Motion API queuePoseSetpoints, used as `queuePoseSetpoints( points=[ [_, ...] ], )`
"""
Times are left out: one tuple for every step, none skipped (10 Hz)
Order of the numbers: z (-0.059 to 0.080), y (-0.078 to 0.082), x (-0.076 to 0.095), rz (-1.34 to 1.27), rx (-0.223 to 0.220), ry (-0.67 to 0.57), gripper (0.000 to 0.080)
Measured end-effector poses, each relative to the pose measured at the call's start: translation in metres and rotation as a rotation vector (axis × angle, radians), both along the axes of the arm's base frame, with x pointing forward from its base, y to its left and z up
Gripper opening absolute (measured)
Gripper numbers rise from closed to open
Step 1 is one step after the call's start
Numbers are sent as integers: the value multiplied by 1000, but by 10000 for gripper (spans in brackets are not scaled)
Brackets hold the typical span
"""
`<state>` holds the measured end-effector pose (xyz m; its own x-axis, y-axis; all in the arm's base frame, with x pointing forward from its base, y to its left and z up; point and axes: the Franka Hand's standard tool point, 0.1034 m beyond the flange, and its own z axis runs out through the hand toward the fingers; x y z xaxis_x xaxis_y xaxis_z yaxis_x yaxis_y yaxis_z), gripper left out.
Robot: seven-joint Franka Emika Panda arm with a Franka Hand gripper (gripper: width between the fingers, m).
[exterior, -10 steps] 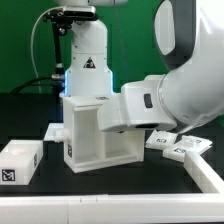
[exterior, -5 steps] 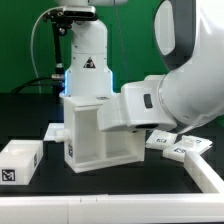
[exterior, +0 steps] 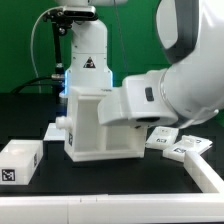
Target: Assemble cabinet
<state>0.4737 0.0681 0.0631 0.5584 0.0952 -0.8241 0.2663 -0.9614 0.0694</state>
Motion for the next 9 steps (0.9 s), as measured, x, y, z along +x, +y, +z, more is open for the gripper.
queuePoseSetpoints(
  points=[
    [12, 1, 7, 6, 14, -38, 88],
    [27, 2, 19, 15, 43, -125, 88],
    [22, 4, 18, 25, 76, -233, 89],
    [18, 4, 13, 30, 86, -259, 89],
    [16, 7, 24, 38, 116, -356, 90],
    [18, 7, 28, 41, 138, -433, 90],
    [28, 3, 37, -10, 157, -448, 90],
    [39, -1, 65, -59, 174, -491, 90],
    [42, 0, 87, -64, 211, -592, 90]
  ],
)
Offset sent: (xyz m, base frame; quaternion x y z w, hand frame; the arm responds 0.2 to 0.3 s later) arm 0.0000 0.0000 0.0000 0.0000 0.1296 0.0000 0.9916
